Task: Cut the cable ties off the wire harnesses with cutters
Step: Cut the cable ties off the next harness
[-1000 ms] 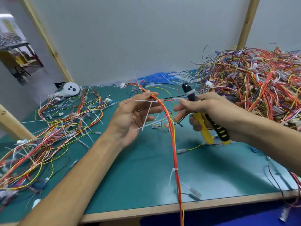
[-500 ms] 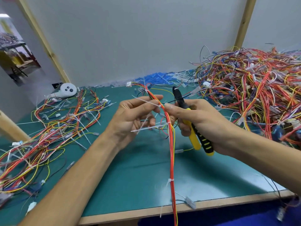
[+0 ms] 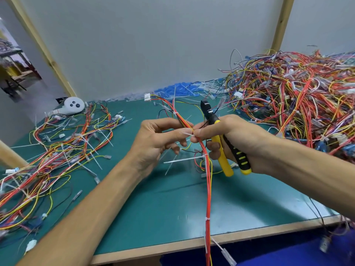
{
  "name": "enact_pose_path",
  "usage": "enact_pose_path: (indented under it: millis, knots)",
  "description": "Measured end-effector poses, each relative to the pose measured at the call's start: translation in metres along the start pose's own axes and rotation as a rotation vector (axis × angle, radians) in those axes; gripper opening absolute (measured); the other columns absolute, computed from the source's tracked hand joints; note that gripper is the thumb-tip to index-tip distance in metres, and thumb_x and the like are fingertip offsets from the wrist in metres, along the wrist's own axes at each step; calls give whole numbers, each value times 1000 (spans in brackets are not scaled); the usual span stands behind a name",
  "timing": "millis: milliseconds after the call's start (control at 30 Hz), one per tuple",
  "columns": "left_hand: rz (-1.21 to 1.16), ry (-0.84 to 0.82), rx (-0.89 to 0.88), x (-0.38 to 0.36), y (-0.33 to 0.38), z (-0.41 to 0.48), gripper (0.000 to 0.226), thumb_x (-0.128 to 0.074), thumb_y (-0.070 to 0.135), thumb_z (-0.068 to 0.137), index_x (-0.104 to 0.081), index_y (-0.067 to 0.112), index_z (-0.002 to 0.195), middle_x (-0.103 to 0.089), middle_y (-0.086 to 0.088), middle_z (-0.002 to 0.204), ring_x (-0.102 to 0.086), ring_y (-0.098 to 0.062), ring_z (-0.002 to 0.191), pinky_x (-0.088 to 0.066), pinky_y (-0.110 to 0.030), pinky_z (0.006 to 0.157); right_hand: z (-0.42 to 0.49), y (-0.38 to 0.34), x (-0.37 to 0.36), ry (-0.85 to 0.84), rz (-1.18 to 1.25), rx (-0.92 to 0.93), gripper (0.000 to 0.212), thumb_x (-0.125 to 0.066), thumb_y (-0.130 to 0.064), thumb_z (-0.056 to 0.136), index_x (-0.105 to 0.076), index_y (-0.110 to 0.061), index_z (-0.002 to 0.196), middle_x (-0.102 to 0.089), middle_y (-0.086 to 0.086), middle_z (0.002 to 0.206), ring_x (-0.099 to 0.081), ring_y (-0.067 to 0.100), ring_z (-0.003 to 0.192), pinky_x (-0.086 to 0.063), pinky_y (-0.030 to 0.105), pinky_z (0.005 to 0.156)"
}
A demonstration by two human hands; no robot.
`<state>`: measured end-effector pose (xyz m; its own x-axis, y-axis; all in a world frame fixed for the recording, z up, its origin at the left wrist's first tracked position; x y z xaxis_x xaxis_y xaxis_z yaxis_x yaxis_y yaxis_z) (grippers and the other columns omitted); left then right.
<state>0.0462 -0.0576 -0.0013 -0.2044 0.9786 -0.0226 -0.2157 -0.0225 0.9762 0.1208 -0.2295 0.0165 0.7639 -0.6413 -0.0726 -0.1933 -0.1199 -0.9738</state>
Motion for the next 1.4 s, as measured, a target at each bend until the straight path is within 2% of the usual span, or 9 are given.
enact_pose_path:
  millis: [167, 300, 533, 733, 833, 933, 1100, 1267, 1400]
  knots:
    - [-74, 66, -5, 2, 2, 1, 7, -80, 8, 77, -81, 10, 84, -73, -7, 80, -64, -14, 63, -47, -22, 51, 0, -1, 3, 17, 47, -9, 10, -69, -6, 90, -72, -15, 87, -75, 8, 88, -41, 14, 57, -35, 28, 56]
    - [-138, 117, 16, 4, 3, 3, 10, -80, 14, 77, -81, 12, 87, -71, -4, 80, -63, -14, 63, -47, -21, 49, -2, -3, 2, 47, 27, 41, 11, -81, -17, 85, -74, -16, 93, -74, 9, 97, -43, 15, 59, -33, 32, 59]
    - [-165, 164, 29, 10, 6, 3, 14, -80, 16, 77, -83, 16, 91, -75, -1, 85, -71, -12, 69, -50, -18, 54, -7, -3, 1, 1, -44, 93, 11, -81, -16, 87, -72, -15, 93, -68, 0, 78, -45, 14, 58, -34, 30, 58]
    - [-297, 278, 41, 15, 8, 5, 11, -76, 15, 78, -79, 16, 88, -77, 1, 84, -74, -11, 67, -58, -20, 64, -6, -4, 3, 105, -118, 145, 22, -86, -13, 82, -71, -13, 99, -59, -4, 66, -39, 15, 59, -31, 31, 58]
    - [-387, 365, 34, 25, 10, 7, 7, -72, 10, 86, -75, 15, 89, -77, 2, 83, -75, -8, 72, -59, -18, 66, -9, -3, 1, 26, -129, 140, 26, -86, -14, 81, -73, -4, 101, -69, 5, 77, -42, 16, 57, -33, 33, 60]
    - [-425, 424, 17, 32, 10, 10, 10, -66, 4, 93, -70, 12, 92, -77, 1, 83, -75, -8, 78, -59, -17, 71, -13, 0, -12, -164, -227, 101, 31, -88, -18, 80, -77, -3, 104, -76, 20, 103, -44, 19, 60, -33, 34, 61]
    - [-460, 392, -24, 33, 10, 12, 11, -58, -2, 96, -66, 7, 97, -74, -12, 99, -71, -19, 97, -58, -22, 90, -16, 11, -28, -229, -268, 102, 25, -83, -8, 85, -75, 0, 107, -70, 9, 84, -43, 19, 58, -36, 35, 60]
    - [-432, 286, -48, 33, 14, 11, 27, -48, -5, 96, -59, 17, 109, -72, 1, 94, -70, -20, 104, -48, -23, 78, -14, 7, -23, -210, -256, -2, 21, -78, -10, 88, -74, 1, 106, -78, 18, 107, -52, 17, 60, -41, 37, 67]
    - [-445, 337, -39, 37, 13, 11, 29, -45, -6, 95, -54, 15, 112, -66, -3, 101, -65, -21, 111, -41, -26, 74, -15, 8, -21, -264, -473, -46, 20, -84, -21, 85, -79, -7, 98, -66, 2, 76, -53, 17, 65, -42, 30, 59]
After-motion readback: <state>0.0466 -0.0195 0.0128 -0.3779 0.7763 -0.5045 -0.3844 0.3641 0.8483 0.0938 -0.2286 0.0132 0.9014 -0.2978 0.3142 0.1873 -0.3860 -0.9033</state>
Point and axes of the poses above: each hand's wrist, its own z-axis towards the middle knuckle, its own x-axis out of the back of the hand, y = z × x, the point moved 3 cm from there along z, towards the middle knuckle
